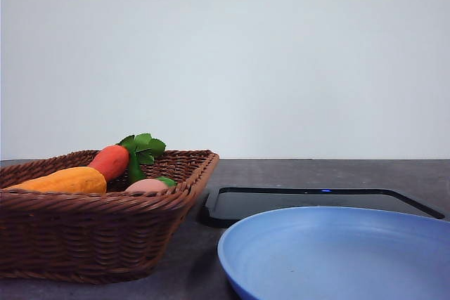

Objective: Transfer egg from basket to plate and serve

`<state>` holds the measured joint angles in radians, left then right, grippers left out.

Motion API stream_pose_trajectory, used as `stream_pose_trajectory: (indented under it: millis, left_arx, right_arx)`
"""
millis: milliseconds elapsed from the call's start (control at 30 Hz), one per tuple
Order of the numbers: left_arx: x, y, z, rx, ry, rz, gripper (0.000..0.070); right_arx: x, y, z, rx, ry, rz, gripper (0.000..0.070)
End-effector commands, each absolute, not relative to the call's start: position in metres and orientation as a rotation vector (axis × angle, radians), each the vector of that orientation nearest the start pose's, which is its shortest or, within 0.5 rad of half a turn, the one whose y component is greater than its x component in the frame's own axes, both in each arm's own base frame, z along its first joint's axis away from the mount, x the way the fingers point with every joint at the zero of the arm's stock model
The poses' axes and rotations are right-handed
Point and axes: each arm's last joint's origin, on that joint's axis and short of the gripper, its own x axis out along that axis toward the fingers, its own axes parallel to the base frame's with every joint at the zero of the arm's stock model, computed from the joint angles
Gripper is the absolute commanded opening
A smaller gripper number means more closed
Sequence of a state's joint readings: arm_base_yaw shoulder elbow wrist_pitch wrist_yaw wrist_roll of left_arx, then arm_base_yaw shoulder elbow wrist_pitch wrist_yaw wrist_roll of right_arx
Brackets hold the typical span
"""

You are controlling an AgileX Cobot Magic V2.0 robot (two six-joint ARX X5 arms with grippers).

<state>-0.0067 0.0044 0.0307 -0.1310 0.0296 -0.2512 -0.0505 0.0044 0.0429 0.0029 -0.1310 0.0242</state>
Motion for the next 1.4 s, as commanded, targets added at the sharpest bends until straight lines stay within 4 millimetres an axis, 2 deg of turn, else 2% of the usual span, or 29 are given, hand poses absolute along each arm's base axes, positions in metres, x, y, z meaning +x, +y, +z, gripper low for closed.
stream_pose_trajectory:
  millis: [0,133,367,567,733,900,1100,1200,1367]
  left_arx:
    - [0.097,-0.002,0.153,-0.389,0.127,-0.016,0.0002]
    - [0.097,-0.002,0.158,-0.482,0.077,-0.022,0.0001]
    - [0.095,-0.002,0.174,-0.553,0.064,-0.026,0.0000]
    - [0.094,-0.003,0.210,-0.551,0.126,-0.057,0.0000]
    - [0.106,-0.005,0.242,-0.489,0.176,-0.112,0.0000]
    - [0.123,-0.010,0.266,-0.436,0.257,-0.282,0.0000]
    - [0.148,-0.018,0.278,-0.466,0.436,-0.476,0.0000]
    - [0.158,-0.023,0.276,-0.457,0.533,-0.543,0.0000]
    - [0.168,-0.033,0.269,-0.452,0.650,-0.616,0.0000]
  right_arx:
    - [0.095,-0.001,0.182,0.148,-0.070,0.088,0.0000]
    - [0.094,-0.001,0.187,0.313,-0.101,0.101,0.0000]
    - [0.090,-0.001,0.202,0.445,-0.114,0.107,0.0000]
    - [0.085,-0.001,0.227,0.457,0.022,0.072,0.0000]
    - [0.089,0.000,0.256,0.461,0.082,0.071,0.0000]
    - [0.098,0.002,0.274,0.479,0.225,0.141,0.0000]
    - [0.113,0.006,0.270,0.542,0.509,0.262,0.0000]
    - [0.119,0.008,0.263,0.566,0.616,0.334,0.0000]
    - [0.124,0.010,0.252,0.579,0.738,0.346,0.0000]
